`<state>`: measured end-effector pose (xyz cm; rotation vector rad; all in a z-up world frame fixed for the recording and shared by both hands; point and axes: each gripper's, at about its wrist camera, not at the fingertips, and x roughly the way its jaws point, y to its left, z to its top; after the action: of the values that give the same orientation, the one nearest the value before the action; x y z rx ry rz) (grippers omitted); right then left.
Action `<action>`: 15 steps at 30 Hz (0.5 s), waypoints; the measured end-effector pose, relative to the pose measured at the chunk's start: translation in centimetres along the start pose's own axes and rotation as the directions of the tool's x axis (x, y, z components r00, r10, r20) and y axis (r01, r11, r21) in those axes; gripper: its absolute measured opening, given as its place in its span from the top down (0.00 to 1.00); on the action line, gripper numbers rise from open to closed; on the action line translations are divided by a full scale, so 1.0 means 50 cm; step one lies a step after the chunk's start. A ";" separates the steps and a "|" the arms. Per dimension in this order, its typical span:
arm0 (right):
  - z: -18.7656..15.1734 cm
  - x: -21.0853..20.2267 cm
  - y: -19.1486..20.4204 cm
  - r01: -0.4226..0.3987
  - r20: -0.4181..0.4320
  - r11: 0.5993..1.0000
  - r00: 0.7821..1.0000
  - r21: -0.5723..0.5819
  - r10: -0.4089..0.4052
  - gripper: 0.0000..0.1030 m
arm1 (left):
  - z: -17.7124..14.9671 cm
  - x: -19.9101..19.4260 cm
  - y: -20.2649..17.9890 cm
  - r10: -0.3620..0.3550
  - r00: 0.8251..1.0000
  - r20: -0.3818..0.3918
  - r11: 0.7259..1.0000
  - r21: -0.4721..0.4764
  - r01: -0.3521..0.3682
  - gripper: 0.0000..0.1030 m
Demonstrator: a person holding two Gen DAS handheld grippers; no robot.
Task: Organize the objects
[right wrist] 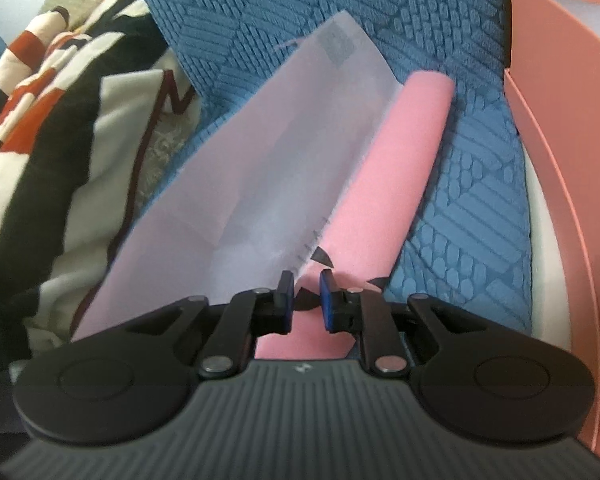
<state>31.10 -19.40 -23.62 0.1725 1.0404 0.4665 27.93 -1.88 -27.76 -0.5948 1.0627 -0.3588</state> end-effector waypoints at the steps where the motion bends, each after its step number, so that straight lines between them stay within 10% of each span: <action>1: -0.001 0.003 -0.001 0.003 -0.004 1.000 1.000 0.002 -0.003 0.84 | 0.003 -0.002 0.001 -0.002 1.000 0.005 1.000 0.001 0.002 0.89; 15: -0.002 0.010 0.001 0.014 -0.014 1.000 1.000 0.000 -0.014 0.87 | 0.012 -0.052 -0.025 0.021 0.995 0.097 0.996 0.081 -0.029 0.89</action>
<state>31.19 -19.13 -24.07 0.1616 1.0545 0.4554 27.31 -1.28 -24.91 -0.5192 0.9575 -0.3467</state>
